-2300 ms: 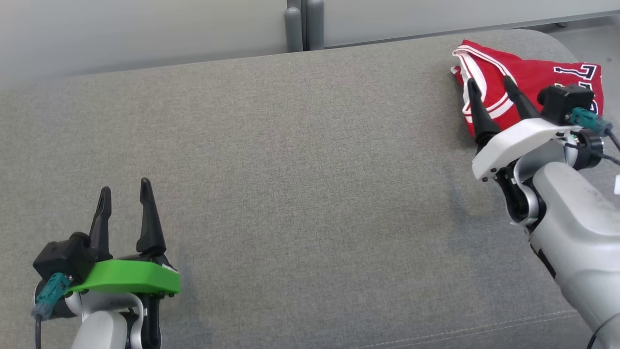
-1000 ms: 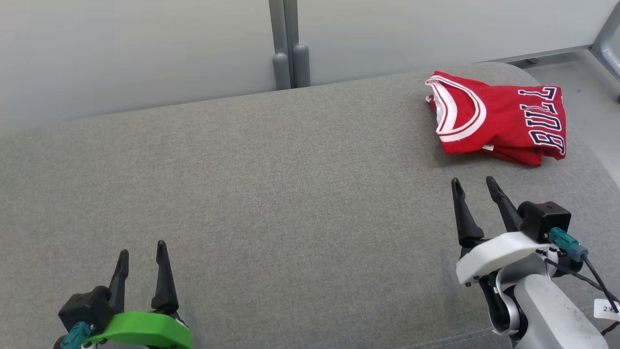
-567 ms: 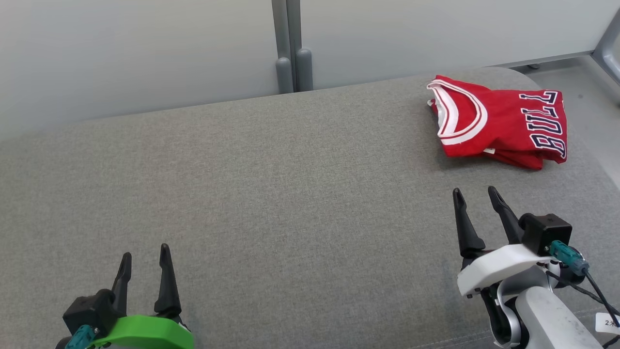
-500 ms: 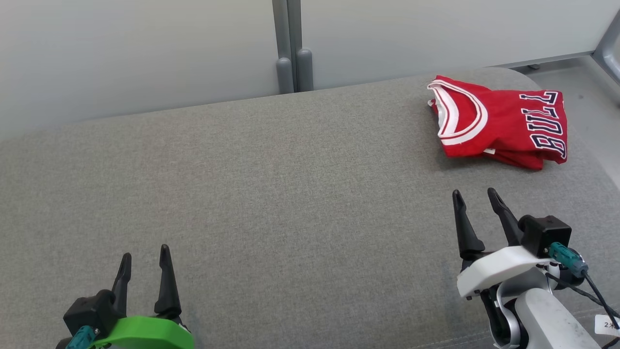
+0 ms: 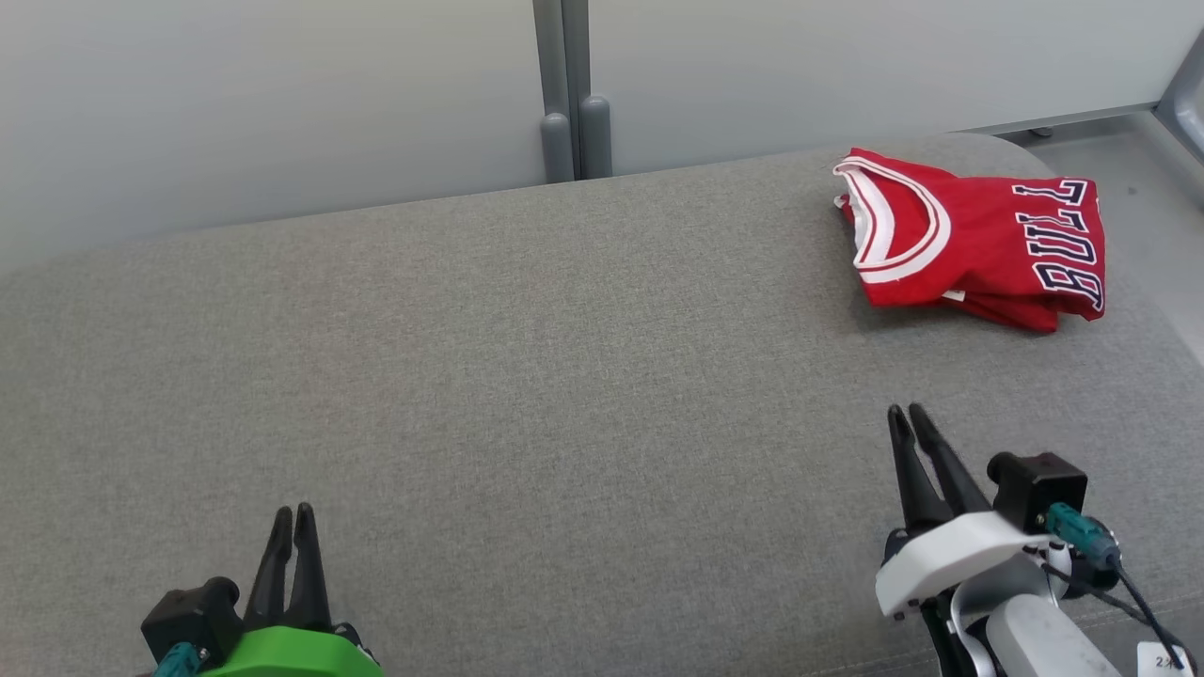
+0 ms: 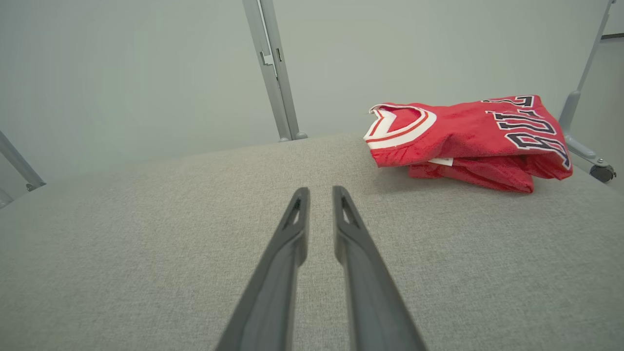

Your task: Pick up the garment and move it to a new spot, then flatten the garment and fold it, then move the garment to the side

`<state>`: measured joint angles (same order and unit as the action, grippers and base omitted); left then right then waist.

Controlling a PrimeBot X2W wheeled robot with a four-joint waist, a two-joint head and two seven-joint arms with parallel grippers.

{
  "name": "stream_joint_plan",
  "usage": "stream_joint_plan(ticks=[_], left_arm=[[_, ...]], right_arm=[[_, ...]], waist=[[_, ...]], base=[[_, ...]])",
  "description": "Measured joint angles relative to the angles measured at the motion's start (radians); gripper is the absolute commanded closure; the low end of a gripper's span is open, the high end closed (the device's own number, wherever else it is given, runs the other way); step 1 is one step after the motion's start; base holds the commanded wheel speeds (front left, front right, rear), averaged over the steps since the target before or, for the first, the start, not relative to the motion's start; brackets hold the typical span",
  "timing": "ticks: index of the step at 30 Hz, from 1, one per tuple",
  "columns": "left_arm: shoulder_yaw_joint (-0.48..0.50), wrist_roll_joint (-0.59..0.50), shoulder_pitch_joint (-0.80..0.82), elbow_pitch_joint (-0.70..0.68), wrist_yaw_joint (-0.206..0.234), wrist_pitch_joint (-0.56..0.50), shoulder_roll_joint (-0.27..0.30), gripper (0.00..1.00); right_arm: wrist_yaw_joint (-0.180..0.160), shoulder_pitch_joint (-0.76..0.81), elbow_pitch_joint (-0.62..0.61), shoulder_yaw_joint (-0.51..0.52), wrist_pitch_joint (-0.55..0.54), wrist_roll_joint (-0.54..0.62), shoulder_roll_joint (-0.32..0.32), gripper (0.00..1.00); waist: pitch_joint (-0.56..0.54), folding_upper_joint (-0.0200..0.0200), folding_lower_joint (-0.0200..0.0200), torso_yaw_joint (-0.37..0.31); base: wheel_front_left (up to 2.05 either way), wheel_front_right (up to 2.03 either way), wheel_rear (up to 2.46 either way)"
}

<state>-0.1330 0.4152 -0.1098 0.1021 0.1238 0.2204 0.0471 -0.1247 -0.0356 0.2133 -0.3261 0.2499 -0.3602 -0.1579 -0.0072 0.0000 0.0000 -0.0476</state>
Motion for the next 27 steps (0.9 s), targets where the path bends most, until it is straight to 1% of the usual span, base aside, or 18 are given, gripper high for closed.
stream_joint_plan(ticks=[3, 8, 12, 13, 17, 27], left_arm=[[-0.002, 0.002, -0.009, 0.025, 0.000, 0.000, -0.005, 1.00], [-0.002, 0.037, -0.013, 0.025, -0.010, -0.006, -0.005, 1.00], [0.000, 0.087, -0.013, 0.025, -0.016, -0.012, -0.005, 1.00], [0.001, 0.120, -0.013, 0.025, -0.019, -0.022, -0.005, 1.00], [0.007, 0.182, -0.013, 0.026, -0.028, -0.034, -0.005, 1.00], [0.031, 0.292, -0.009, 0.039, -0.048, -0.064, -0.005, 1.00]], right_arm=[[0.001, 0.033, 0.024, -0.005, -0.001, -0.002, 0.010, 1.00], [0.010, 0.042, 0.023, 0.005, -0.005, -0.036, 0.013, 1.00], [0.019, 0.042, 0.021, 0.017, -0.013, -0.088, 0.020, 1.00], [0.024, 0.042, 0.020, 0.025, -0.017, -0.121, 0.022, 1.00], [0.033, 0.042, 0.018, 0.041, -0.034, -0.190, 0.026, 1.00], [0.054, 0.041, 0.018, 0.087, -0.067, -0.311, 0.034, 1.00]], waist=[[0.000, 0.0000, 0.0000, 0.000], [0.001, 0.0000, 0.0000, 0.003], [0.001, 0.0000, 0.0000, 0.005], [0.002, 0.0000, 0.0000, 0.005], [0.002, 0.0000, 0.0000, 0.007], [0.003, 0.0000, 0.0000, 0.012]], base=[[0.00, 0.00, 0.00], [0.00, 0.00, 0.00], [0.00, 0.00, 0.00], [0.00, 0.00, 0.00], [0.00, 0.00, 0.00], [0.00, 0.00, 0.00]])
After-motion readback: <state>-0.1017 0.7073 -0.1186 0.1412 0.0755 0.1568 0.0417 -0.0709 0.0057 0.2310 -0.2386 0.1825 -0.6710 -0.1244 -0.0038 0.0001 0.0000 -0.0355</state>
